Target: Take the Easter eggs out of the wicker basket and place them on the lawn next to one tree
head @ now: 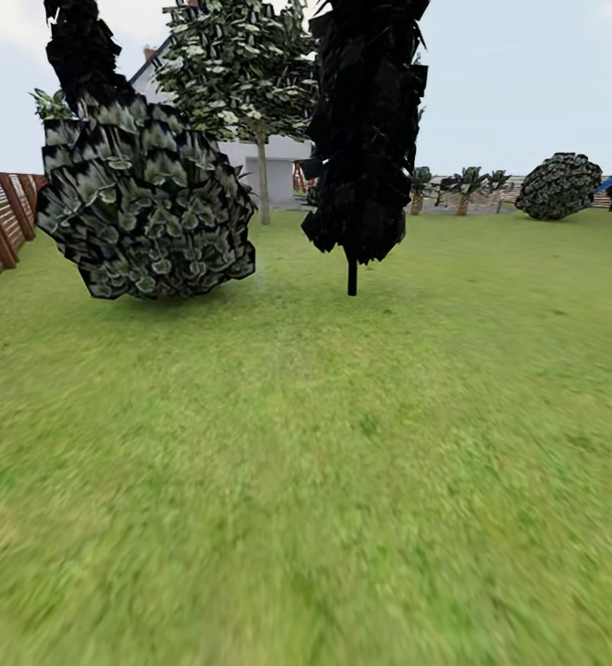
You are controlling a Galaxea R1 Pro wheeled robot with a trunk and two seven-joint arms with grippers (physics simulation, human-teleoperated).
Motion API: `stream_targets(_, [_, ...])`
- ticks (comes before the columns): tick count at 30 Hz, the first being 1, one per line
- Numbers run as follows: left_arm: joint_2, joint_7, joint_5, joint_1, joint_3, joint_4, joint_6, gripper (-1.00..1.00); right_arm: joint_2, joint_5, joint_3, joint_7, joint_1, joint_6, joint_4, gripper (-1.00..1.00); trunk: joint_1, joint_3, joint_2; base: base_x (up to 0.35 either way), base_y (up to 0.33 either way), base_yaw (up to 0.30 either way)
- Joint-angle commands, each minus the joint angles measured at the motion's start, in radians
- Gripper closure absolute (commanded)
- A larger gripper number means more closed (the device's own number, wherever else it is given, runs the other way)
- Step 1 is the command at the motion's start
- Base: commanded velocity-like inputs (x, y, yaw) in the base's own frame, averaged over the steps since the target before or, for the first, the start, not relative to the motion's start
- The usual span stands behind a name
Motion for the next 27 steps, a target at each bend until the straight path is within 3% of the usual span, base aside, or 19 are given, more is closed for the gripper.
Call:
stream_targets(1, [0.000, -0.001, 0.001, 0.001, 0.001, -0.002, 0.000, -1.00, 0.000, 0.006, -0.001, 0.001, -0.001, -0.003, 0.001, -1.00, 0.001, -0.001, 0.000, 0.339, 0.105, -0.258])
stream_targets(13, [0.000, -0.001, 0.001, 0.001, 0.001, -0.002, 0.000, -1.00, 0.000, 0.005, -0.001, 0.001, -0.001, -0.003, 0.001, -1.00, 0.001, -0.001, 0.000, 0.339, 0.105, -0.122])
stream_targets(27, [0.000, -0.001, 0.001, 0.000, 0.001, -0.002, -0.001, -1.00, 0.000, 0.005, -0.001, 0.001, -0.001, -0.003, 0.001, -1.00, 0.001, -0.001, 0.000, 0.339, 0.107, -0.247])
